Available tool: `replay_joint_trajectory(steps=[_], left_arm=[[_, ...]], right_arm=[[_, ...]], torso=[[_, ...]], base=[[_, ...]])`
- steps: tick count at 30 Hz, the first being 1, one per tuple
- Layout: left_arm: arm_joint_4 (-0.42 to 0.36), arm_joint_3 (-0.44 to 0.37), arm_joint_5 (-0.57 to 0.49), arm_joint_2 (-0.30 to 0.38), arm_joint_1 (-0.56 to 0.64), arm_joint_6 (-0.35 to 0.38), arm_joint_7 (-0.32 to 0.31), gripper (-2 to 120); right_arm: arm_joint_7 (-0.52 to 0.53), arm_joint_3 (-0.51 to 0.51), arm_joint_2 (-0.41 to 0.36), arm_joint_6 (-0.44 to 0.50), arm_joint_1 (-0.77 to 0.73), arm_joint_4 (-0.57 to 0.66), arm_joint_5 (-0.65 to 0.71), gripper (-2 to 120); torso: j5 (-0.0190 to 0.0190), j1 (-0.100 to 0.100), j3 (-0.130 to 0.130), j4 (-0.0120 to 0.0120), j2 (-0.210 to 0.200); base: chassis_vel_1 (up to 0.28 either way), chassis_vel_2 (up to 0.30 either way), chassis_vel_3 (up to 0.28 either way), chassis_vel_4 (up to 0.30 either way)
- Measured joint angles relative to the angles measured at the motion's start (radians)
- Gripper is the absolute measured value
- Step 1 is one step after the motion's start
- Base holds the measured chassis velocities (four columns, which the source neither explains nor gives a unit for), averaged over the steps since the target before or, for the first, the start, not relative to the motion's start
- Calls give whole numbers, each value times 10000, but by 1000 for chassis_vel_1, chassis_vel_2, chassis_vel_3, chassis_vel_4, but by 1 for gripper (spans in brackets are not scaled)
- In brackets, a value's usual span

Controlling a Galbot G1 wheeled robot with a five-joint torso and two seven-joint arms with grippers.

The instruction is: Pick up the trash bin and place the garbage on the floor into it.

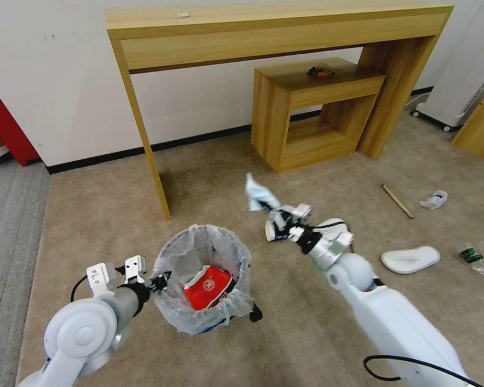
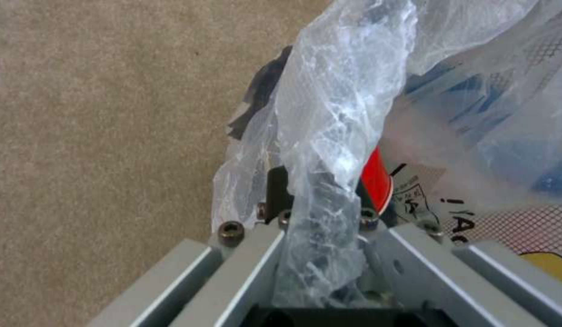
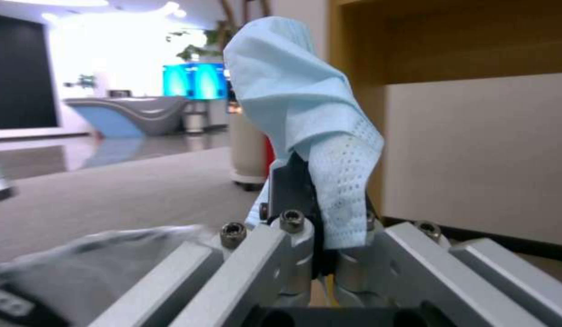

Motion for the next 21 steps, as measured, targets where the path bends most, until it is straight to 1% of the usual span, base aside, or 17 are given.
replay_joint_trajectory(steps=[2, 7, 15, 21], left_arm=[[40, 11, 0, -38, -95, 1, 98, 0], [80, 0, 17, -52, -159, 3, 194, 0], [113, 15, 42, -53, -290, 4, 210, 0], [131, 90, 56, -72, -317, 9, 270, 0]], right_arm=[[-65, -523, 86, 27, 78, -67, -94, 0], [-216, -879, 141, 95, 96, -277, -417, 0], [-449, -1055, 68, 270, 18, -421, -608, 0], [-694, -1058, -80, 274, -44, -253, -650, 0]], torso=[[0, 0, 0, 0, 0], [0, 0, 0, -1, 0], [1, -1, 0, -1, 0], [1, -1, -1, -2, 0]], base=[[0, 0, 0, 0], [0, 0, 0, 0], [0, 0, 0, 0], [0, 0, 0, 0]])
